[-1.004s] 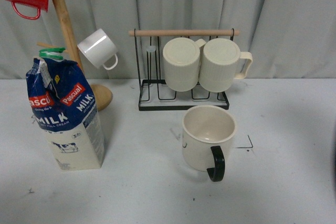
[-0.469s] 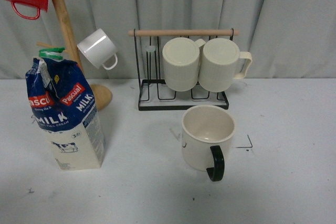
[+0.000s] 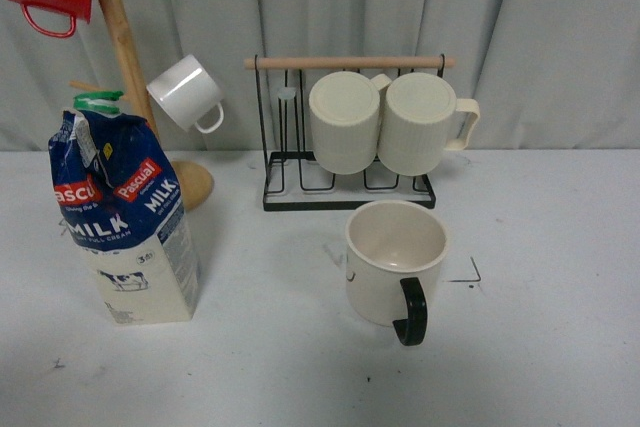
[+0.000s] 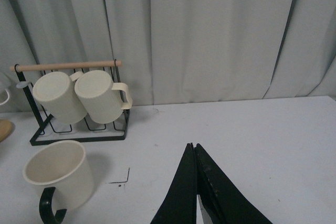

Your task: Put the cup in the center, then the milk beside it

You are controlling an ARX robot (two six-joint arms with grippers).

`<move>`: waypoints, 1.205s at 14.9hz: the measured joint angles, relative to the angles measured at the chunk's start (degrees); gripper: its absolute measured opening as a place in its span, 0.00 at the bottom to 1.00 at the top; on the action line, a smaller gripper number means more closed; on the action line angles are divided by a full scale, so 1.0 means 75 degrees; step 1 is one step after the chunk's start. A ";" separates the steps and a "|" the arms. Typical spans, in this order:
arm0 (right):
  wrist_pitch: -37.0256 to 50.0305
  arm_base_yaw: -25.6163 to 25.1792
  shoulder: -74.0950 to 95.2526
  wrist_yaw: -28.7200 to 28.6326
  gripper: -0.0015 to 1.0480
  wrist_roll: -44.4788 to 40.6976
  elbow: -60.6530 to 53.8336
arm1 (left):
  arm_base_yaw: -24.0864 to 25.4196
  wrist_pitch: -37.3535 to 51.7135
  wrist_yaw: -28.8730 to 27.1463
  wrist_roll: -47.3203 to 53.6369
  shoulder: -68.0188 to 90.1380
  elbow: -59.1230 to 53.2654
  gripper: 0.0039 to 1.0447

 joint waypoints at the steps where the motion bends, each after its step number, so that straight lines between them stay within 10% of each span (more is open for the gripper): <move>1: -0.0067 0.0000 -0.0096 0.0000 0.02 -0.0003 -0.0015 | 0.0000 0.0000 0.0000 0.0000 0.0000 0.0000 0.94; 18: -0.2830 0.0000 -0.3051 0.0000 0.02 -0.0006 -0.0254 | 0.0000 0.0003 0.0000 0.0000 0.0000 0.0000 0.94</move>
